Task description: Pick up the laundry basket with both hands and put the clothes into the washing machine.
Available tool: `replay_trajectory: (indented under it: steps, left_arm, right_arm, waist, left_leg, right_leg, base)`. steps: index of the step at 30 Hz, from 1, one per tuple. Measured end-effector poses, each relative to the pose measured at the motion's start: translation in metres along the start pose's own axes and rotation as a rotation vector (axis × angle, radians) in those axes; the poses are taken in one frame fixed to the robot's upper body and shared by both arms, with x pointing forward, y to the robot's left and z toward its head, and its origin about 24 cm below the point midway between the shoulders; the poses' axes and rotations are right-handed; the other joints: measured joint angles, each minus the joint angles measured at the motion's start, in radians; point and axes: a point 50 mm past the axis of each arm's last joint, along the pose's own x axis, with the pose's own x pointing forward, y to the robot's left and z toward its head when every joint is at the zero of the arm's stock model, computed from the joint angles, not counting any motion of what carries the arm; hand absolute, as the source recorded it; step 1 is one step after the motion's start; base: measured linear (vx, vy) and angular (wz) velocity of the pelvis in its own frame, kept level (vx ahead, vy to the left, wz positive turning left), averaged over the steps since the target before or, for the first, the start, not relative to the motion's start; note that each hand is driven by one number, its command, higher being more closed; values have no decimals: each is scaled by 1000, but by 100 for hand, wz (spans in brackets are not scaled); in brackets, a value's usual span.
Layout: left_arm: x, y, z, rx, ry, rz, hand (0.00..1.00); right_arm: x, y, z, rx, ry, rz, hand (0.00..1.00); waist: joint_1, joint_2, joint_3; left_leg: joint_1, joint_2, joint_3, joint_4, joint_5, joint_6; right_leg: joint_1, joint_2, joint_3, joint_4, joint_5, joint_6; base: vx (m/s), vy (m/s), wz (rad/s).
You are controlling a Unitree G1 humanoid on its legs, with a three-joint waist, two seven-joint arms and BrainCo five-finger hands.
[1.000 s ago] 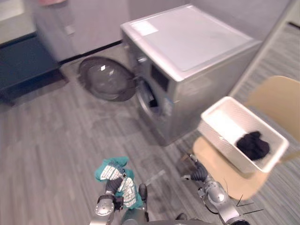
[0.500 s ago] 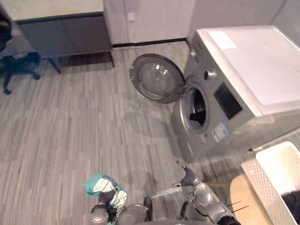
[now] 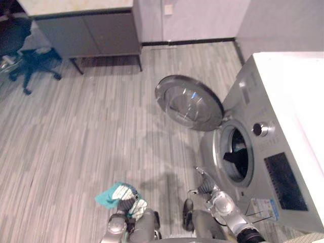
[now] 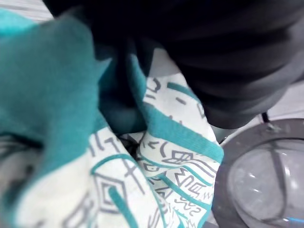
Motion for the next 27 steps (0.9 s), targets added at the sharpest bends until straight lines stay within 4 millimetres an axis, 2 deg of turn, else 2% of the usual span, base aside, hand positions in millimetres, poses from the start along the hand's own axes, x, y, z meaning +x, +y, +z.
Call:
replay_trajectory:
  steps: [1, 3, 4, 5, 6, 7, 8, 9, 10, 12, 13, 14, 15, 16, 17, 18, 19, 20, 23, 24, 25, 26, 27]
  left_arm:
    - [0, -3, 3, 10, -18, -12, 100]
    - [2, -8, 9, 26, -36, -31, 100]
    - [3, -11, 12, 37, -47, -45, 100]
    - [5, -13, 16, 40, -59, -52, 100]
    - [3, -22, 16, 25, -59, -70, 100]
    - [8, -24, 25, 41, -79, -83, 100]
    - [10, -22, 29, 49, -92, -81, 100]
    - [12, -16, 33, 74, -108, -75, 100]
    - [12, -11, 32, 88, -107, -68, 100]
    - [12, -6, 30, 101, -101, -60, 100]
    - [12, -2, 29, 107, -98, -52, 100]
    - [12, -1, 30, 108, -100, -48, 100]
    - [12, 2, 31, 104, -110, -39, 100]
    - [11, 3, 30, 105, -110, -36, 100]
    - [9, 5, 30, 98, -116, -27, 100]
    - [9, 7, 29, 101, -114, -25, 100]
    - [9, 8, 30, 110, -120, -26, 100]
    - [10, 9, 32, 120, -123, -29, 100]
    - [10, 5, 30, 205, -125, -68, 100]
    - [10, 2, 28, 248, -120, -94, 100]
    - [10, 0, 26, 276, -111, -107, 100]
    - [10, -2, 26, 284, -111, -113, 100]
    - [8, -9, 25, 290, -107, -132, 100]
  right_arm:
    - [0, -3, -1, 8, 4, -22, 0]
    - [0, -6, -3, 27, 17, -46, 0]
    - [-1, -5, -8, 44, 39, -51, 0]
    - [-1, -5, -10, 48, 50, -51, 0]
    - [-5, -9, -18, 36, 73, -54, 0]
    - [-4, -7, -22, 56, 102, -63, 0]
    - [-5, -5, -24, 78, 112, -66, 0]
    - [-7, 5, -24, 112, 118, -53, 0]
    - [-6, 10, -23, 125, 125, -40, 0]
    - [-5, 15, -23, 132, 132, -29, 0]
    - [-4, 16, -24, 132, 145, -21, 0]
    - [-4, 17, -25, 132, 150, -18, 0]
    - [-4, 18, -26, 131, 158, -13, 0]
    - [-3, 18, -26, 128, 160, -9, 0]
    - [-1, 19, -26, 122, 162, -3, 0]
    - [-1, 19, -25, 123, 162, -1, 0]
    - [-1, 19, -26, 121, 164, -1, 0]
    - [-2, 18, -29, 116, 174, -2, 0]
    - [-7, 17, -37, 108, 198, -2, 0]
    - [-9, 15, -40, 102, 209, -4, 0]
    - [-11, 14, -43, 95, 217, -5, 0]
    - [-11, 12, -45, 90, 219, -8, 0]
    - [-14, 7, -50, 78, 233, -18, 0]
  waist:
    - [0, 1, 0]
    - [0, -2, 6]
    - [0, 0, 5]
    - [0, 8, 5]
    - [1, 68, 0]
    - [-5, 52, 22]
    - [3, 37, 21]
    - [1, 3, 16]
    - [4, -12, 14]
    - [1, -14, 12]
    - [-1, -15, 12]
    - [0, -16, 11]
    - [3, -21, 9]
    - [2, -21, 8]
    - [0, -19, 9]
    - [0, -20, 8]
    - [-4, -23, 6]
    - [-21, -22, 7]
    - [-37, -18, 4]
    - [-37, -11, 5]
    - [-30, -7, 3]
    - [-29, -1, 5]
    - [-30, 25, 6]
  left_leg:
    - [-27, -5, -32, -80, -16, -13]
    - [-61, -38, -158, -288, -6, -30]
    - [-61, -47, -243, -423, 28, -73]
    - [-50, -47, -290, -507, 67, -98]
    - [-40, 14, -359, -622, 243, -132]
    - [-58, 0, -322, -549, 253, -101]
    - [-51, -7, -303, -549, 220, -103]
    - [-48, -27, -235, -535, 184, -60]
    - [-39, -29, -172, -521, 160, -40]
    - [-16, -18, -83, -520, 145, -8]
    - [13, -2, 4, -536, 141, 14]
    - [28, 4, 41, -547, 140, 18]
    - [67, 15, 115, -579, 143, 25]
    - [87, 21, 148, -595, 143, 26]
    - [126, 43, 231, -619, 143, 26]
    - [146, 50, 264, -632, 143, 26]
    - [168, 58, 307, -647, 145, 23]
    - [183, 59, 327, -659, 149, 16]
    - [199, 99, 353, -633, 145, -11]
    - [186, 142, 362, -559, 127, -39]
    - [149, 192, 353, -436, 124, -43]
    - [133, 213, 340, -380, 125, -44]
    - [101, 259, 300, -264, 127, -45]
  right_leg:
    - [12, -3, 37, -6, -1, 1]
    - [26, -21, 97, -5, -11, 21]
    - [34, -30, 122, -5, -26, 48]
    - [41, -30, 139, -5, -39, 75]
    - [57, 7, 173, -4, -77, 143]
    - [52, -12, 214, 13, -100, 169]
    - [35, -27, 227, 24, -97, 176]
    - [14, -63, 275, 39, -101, 189]
    - [-12, -79, 313, 51, -85, 201]
    - [-33, -105, 279, 55, -45, 218]
    - [-51, -137, 136, 44, -13, 200]
    - [-56, -154, 46, 47, -8, 190]
    - [-60, -189, -147, 57, -7, 169]
    - [-57, -196, -225, 54, -4, 159]
    - [-44, -210, -358, 42, 13, 122]
    - [-44, -218, -408, 34, 24, 107]
    - [-43, -220, -429, 29, 44, 119]
    - [-46, -205, -404, 17, 49, 126]
    - [-45, -160, -358, -18, 54, 122]
    - [-44, -132, -329, -40, 53, 112]
    - [-35, -105, -296, -68, 55, 103]
    - [-23, -93, -286, -81, 58, 102]
    - [-9, -60, -247, -98, 71, 88]
  base:
    - [344, 153, -110]
    - [305, 243, -105]
    - [287, 314, -87]
    - [299, 375, -115]
    - [313, 530, -106]
    - [223, 443, -111]
    - [126, 422, -94]
    - [91, 335, -126]
    - [81, 342, -133]
    - [66, 245, -152]
    - [58, 205, -161]
    - [58, 183, -180]
    - [45, 74, -134]
    - [61, 65, -187]
    - [47, 41, -161]
    - [32, 31, -183]
    - [12, -16, -123]
    - [15, -32, -89]
    - [25, -132, -66]
    - [6, -189, -92]
    - [6, -189, -96]
    - [33, -167, -101]
    - [47, -86, -95]
